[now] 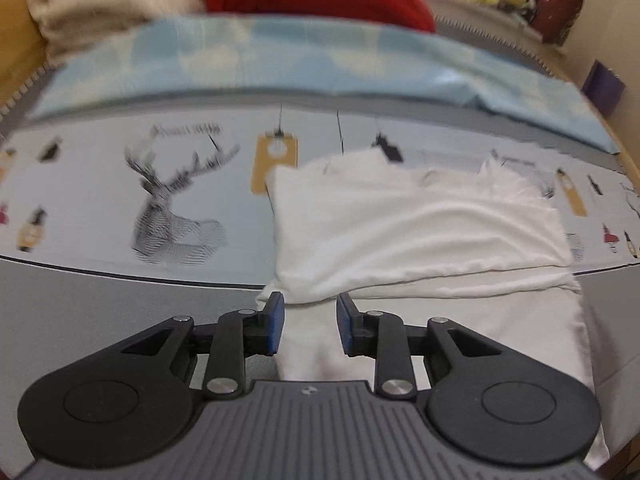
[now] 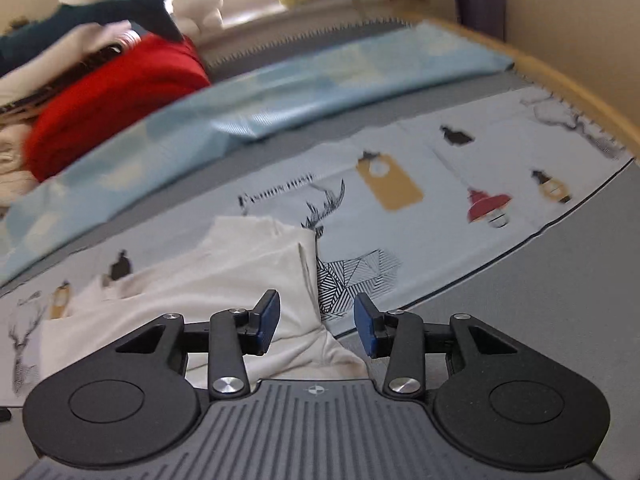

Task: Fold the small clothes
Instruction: 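Open both tools and pull them back from the folded shirt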

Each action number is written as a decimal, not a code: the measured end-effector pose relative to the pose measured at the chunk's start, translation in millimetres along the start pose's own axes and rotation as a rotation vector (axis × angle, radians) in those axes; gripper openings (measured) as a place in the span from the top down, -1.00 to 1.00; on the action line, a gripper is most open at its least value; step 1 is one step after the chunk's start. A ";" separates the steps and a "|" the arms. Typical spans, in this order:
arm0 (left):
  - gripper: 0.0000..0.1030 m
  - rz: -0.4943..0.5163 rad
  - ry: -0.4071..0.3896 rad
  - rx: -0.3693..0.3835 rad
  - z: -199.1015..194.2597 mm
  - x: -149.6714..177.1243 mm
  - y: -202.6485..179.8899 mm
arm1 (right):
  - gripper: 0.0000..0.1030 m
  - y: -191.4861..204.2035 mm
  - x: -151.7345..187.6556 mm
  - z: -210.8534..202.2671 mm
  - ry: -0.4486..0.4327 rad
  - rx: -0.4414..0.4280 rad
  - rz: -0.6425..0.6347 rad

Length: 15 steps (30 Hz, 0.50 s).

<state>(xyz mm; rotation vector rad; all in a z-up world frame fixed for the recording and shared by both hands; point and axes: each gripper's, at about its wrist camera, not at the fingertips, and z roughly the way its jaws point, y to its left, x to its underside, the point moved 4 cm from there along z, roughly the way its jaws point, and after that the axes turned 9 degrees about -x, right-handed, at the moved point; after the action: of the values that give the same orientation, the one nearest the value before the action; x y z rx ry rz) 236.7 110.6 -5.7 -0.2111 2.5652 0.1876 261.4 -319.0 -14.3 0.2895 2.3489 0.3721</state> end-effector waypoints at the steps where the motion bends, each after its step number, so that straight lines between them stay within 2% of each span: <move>1: 0.36 -0.003 -0.011 0.000 -13.6 3.6 1.5 | 0.17 -1.3 2.8 -17.2 -0.008 -0.018 -0.001; 7: 0.21 0.004 -0.064 0.005 -80.4 46.3 4.4 | 0.17 -12.9 38.0 -104.7 -0.073 -0.061 -0.082; 11: 0.21 0.010 -0.076 0.089 -96.4 97.4 13.9 | 0.16 -37.3 84.0 -142.8 -0.092 -0.046 -0.112; 13: 0.39 -0.025 -0.070 0.146 -93.6 126.5 21.4 | 0.17 -55.6 113.3 -147.3 -0.078 -0.042 -0.101; 14: 0.63 -0.042 -0.062 0.170 -88.7 140.1 25.4 | 0.17 -65.0 126.7 -145.7 -0.061 -0.038 -0.096; 15: 0.68 -0.065 -0.053 0.197 -82.6 155.1 29.1 | 0.17 -75.0 138.5 -140.5 -0.014 -0.016 -0.081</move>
<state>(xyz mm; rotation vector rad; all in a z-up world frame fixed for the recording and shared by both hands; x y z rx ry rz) 59.0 107.1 -17.7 -0.2113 2.5003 -0.0822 57.6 -371.5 -30.6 0.1881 2.3344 0.3482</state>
